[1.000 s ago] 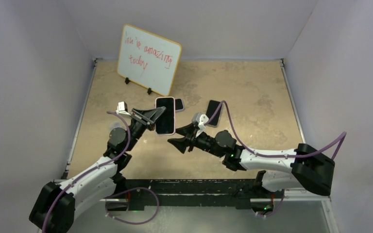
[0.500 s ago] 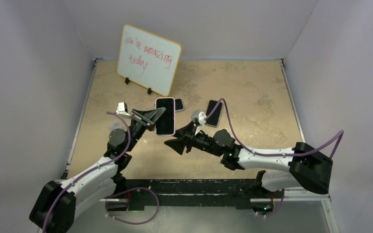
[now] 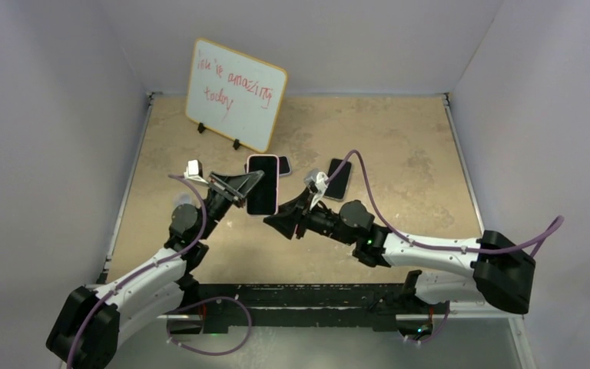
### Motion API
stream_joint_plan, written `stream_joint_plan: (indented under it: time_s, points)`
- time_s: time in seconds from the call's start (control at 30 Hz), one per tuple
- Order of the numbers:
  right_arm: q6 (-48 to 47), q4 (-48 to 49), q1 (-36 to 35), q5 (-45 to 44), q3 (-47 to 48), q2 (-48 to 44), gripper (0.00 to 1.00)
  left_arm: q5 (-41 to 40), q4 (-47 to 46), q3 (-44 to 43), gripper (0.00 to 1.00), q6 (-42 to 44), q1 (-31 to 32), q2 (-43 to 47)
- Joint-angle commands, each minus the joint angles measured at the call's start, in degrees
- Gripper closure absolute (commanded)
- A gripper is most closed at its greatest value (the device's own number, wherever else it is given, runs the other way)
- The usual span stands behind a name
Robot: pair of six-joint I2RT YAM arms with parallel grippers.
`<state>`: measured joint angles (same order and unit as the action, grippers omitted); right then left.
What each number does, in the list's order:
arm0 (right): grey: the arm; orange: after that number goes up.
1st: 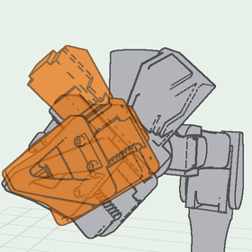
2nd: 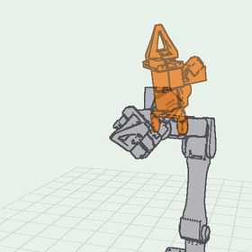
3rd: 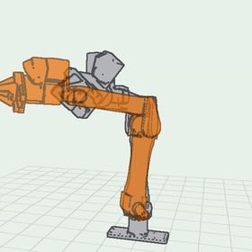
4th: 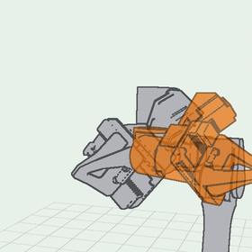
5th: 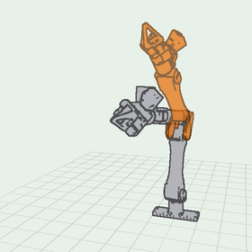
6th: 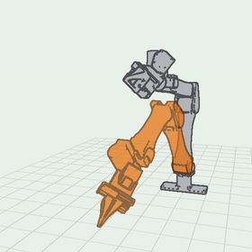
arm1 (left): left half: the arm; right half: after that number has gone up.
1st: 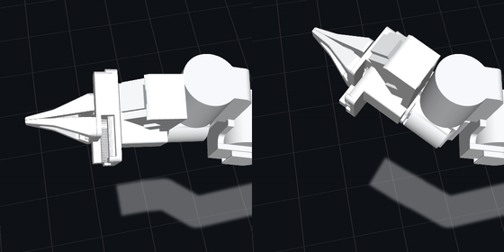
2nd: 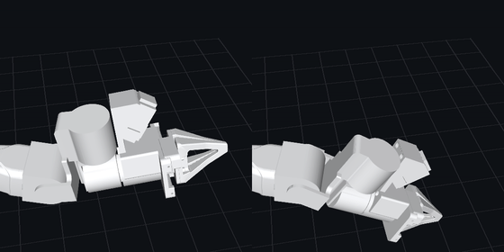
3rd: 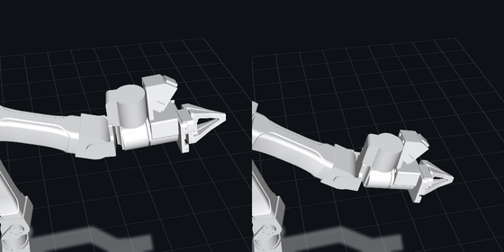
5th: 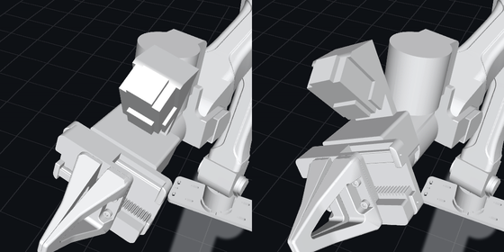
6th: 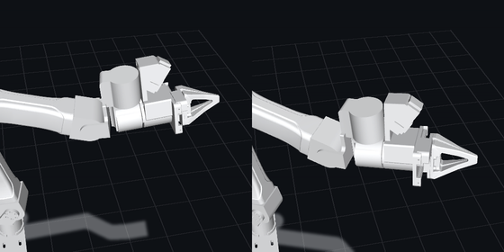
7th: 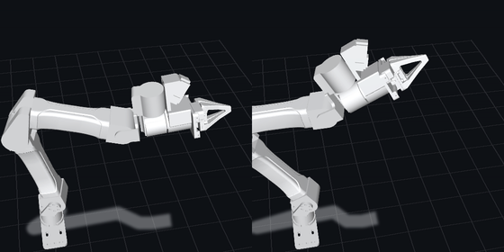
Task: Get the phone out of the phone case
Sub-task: Remove the phone case from the phone.
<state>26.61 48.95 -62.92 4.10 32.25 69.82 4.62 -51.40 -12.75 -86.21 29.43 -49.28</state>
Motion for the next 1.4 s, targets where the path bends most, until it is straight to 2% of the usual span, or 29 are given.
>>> stream_joint_plan:
  time_s: [0.0, 0.2, 0.43, 0.6, 0.73, 0.77, 1.03, 1.23, 1.37]
  points:
    - [1.37, -0.29, 0.65, 1.34, 3.27, -1.79, 0.6, 1.1, -4.83, -3.55, 1.0, 2.74, 0.11, 1.11]
    - [4.01, -2.21, 0.95, 1.89, 5.08, -1.4, 0.57, 1.57, -5.13, -4.0, 1.0, 4.32, 0.1, 1.44]
    - [6.11, -1.04, 1.65, 3.38, 5.68, -0.85, 0.61, 2.05, -6.0, -4.2, 1.0, 4.96, 0.08, 1.92]
    - [6.9, -1.66, 2.63, 5.03, 6.24, -0.48, 0.74, 2.61, -6.17, -4.36, 1.0, 5.82, 0.1, 2.37]
    - [6.22, -2.05, 3.17, 5.99, 6.33, -0.05, 0.95, 3.18, -5.83, -4.59, 1.0, 5.63, 0.12, 2.24]
    - [5.42, -2.13, 3.23, 6.1, 6.33, 0.06, 1.0, 3.34, -5.49, -4.68, 1.0, 5.14, 0.04, 2.08]
    - [-7.93, 0.22, 3.24, 10.19, 6.6, -0.09, 1.0, 5.61, -4.96, -4.33, 1.0, -0.38, 0.1, -1.35]
    - [-20.62, -2.7, 3.18, 15.26, 7.56, -1.16, 1.0, 6.93, -3.66, -4.58, 1.0, -2.11, 0.09, -3.19]
    - [-26.36, -9.56, 3.22, 16.15, 10.39, -1.16, 1.0, 7.57, -2.5, -5.34, 1.0, -1.36, 0.04, -3.19]
